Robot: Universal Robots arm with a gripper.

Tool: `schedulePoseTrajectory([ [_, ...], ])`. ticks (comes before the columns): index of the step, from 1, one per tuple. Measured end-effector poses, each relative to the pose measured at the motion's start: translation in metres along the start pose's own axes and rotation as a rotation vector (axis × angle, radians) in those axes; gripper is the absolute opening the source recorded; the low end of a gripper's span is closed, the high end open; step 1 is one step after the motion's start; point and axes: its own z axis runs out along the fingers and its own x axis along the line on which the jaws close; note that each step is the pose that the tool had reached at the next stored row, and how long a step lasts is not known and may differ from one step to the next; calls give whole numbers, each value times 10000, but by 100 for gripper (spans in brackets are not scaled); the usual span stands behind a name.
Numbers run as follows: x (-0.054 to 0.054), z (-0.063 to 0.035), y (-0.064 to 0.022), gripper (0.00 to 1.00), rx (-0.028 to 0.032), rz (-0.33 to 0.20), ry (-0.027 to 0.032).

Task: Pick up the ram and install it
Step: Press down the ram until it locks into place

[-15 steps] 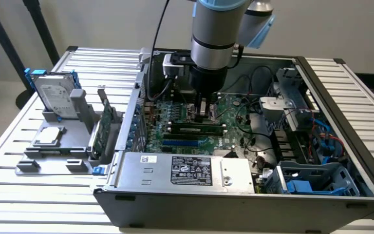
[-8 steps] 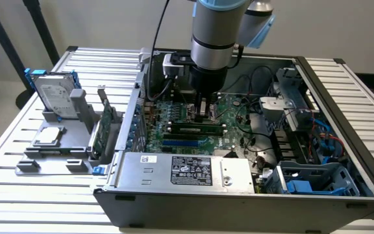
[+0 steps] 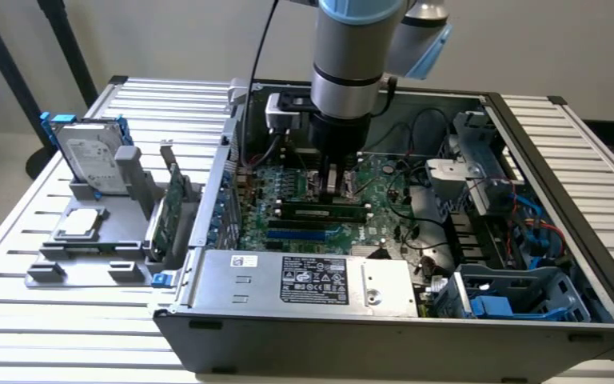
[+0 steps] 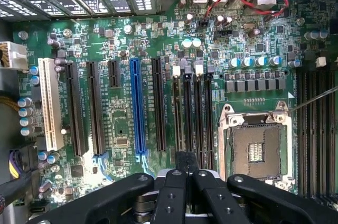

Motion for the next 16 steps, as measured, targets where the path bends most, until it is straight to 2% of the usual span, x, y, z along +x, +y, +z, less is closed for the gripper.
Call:
schedulePoseTrajectory([
  [16,-25,85,19,11,25,-74,-1],
])
